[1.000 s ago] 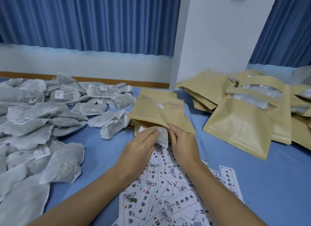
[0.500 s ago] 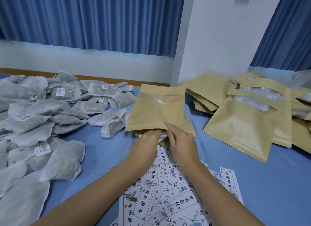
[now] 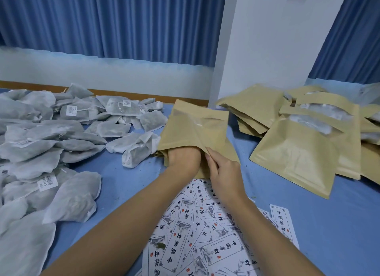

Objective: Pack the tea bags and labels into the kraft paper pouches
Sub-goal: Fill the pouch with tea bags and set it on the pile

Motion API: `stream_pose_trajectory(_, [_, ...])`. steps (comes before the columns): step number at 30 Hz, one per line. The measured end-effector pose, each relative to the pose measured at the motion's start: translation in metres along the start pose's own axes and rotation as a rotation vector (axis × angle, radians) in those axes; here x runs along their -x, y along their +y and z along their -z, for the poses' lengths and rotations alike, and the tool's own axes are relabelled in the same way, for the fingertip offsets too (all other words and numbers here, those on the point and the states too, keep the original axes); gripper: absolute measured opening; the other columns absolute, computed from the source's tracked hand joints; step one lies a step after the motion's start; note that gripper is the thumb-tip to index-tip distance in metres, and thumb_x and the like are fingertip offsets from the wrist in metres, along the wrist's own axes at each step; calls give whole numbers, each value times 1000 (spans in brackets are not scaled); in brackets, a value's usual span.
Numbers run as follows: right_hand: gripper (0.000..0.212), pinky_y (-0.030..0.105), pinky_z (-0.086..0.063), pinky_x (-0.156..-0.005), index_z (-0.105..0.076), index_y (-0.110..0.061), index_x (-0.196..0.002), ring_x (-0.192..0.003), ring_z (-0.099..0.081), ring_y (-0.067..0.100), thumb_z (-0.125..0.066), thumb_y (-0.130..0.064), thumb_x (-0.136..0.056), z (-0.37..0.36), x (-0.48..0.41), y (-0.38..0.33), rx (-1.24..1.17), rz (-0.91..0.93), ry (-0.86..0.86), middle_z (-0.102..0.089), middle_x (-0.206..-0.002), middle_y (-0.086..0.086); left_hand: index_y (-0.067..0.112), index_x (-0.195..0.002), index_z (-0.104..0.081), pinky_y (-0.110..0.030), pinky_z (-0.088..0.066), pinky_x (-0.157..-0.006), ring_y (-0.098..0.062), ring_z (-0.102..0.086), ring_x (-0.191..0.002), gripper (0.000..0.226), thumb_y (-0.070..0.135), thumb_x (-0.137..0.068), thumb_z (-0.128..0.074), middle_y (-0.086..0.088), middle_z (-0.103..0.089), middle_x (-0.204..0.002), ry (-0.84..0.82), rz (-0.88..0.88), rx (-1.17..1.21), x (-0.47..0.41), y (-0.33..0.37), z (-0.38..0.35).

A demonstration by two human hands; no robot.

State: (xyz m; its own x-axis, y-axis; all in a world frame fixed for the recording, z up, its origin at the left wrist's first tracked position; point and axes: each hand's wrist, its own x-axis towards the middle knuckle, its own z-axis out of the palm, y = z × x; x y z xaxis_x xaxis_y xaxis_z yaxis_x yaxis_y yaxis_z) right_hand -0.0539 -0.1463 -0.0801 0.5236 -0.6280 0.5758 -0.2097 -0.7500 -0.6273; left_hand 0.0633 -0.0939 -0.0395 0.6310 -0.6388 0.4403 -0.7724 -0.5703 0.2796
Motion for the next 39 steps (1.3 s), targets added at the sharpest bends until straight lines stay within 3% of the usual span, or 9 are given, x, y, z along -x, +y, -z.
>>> stream_pose_trajectory(5, [32, 8, -36, -58, -68, -32, -128, -62, -52, 0, -54, -20, -103, 4, -1, 2, 19, 15, 6, -50, -64, -21, 19, -107, -64, -34, -50, -88, -29, -60, -104, 20, 22, -87, -62, -5, -63, -104, -298, 28, 384, 9, -3, -3])
stream_pose_trajectory(10, [35, 15, -42, -60, -68, -33, -128, -64, -54, 7, -54, -14, -101, 4, -3, 1, 1, 24, 35, -61, -68, -17, 20, -94, -62, -17, -41, -66, -24, -59, -92, 18, 10, -80, -69, -3, -64, -94, -203, 37, 638, 14, -10, -5])
stream_pose_trajectory(15, [35, 10, -31, -52, -65, -35, -126, -54, -43, 8, -51, -16, -100, 4, 3, -12, -37, 136, 25, -50, -60, -22, 9, -140, -40, -31, -18, -114, -28, -35, -138, 36, 23, -107, -35, -15, -40, -149, -104, 198, 332, -23, -18, -12])
stream_pose_trajectory(19, [33, 9, -32, -54, -69, -27, -128, -56, -48, 3, -55, -14, -101, 5, 4, -9, 13, 92, 47, -45, -53, -20, 14, -131, -51, -21, -27, -104, -25, -44, -129, 27, 22, -107, -42, -12, -49, -143, -354, -181, 187, -20, -15, -12])
stream_pose_trajectory(22, [33, 11, -33, -58, -68, -27, -128, -57, -50, 1, -57, -13, -100, 6, 2, -8, 41, 51, 61, -50, -62, -16, 17, -122, -55, -23, -28, -109, -24, -48, -127, 23, 20, -105, -41, -6, -55, -133, -282, -353, 344, 2, -13, -2])
stream_pose_trajectory(28, [34, 8, -32, -61, -67, -28, -126, -66, -50, -4, -54, -10, -101, 5, 1, -12, 47, 34, 86, -49, -72, -11, 4, -92, -69, -34, -46, -57, -22, -55, -66, 15, 0, -86, -56, -4, -60, -76, 318, -865, 456, 55, -59, 29])
stream_pose_trajectory(31, [34, -2, -32, -65, -67, -22, -130, -72, -53, -17, -56, -10, -101, 8, 2, -12, 72, 47, 94, -54, -79, -14, 7, -92, -69, -41, -48, -69, -24, -58, -80, 13, 8, -87, -56, -4, -61, -90, 567, -432, 505, 44, -80, 41])
stream_pose_trajectory(35, [36, -4, -32, -71, -67, -19, -130, -80, -56, -8, -56, -5, -100, 9, 5, -15, 71, 63, 26, -68, -90, -8, 24, -129, -55, -51, -35, -107, -29, -39, -135, 37, 32, -93, -53, -7, -43, -143, 202, 237, 206, 29, -108, 30])
stream_pose_trajectory(39, [36, -3, -34, -70, -67, -21, -130, -79, -55, -10, -57, -6, -99, 8, 5, -16, 54, 59, 24, -64, -87, -15, 20, -124, -55, -50, -46, -96, -33, -51, -122, 32, 38, -97, -51, -8, -58, -128, 110, 393, 320, 26, -129, 20])
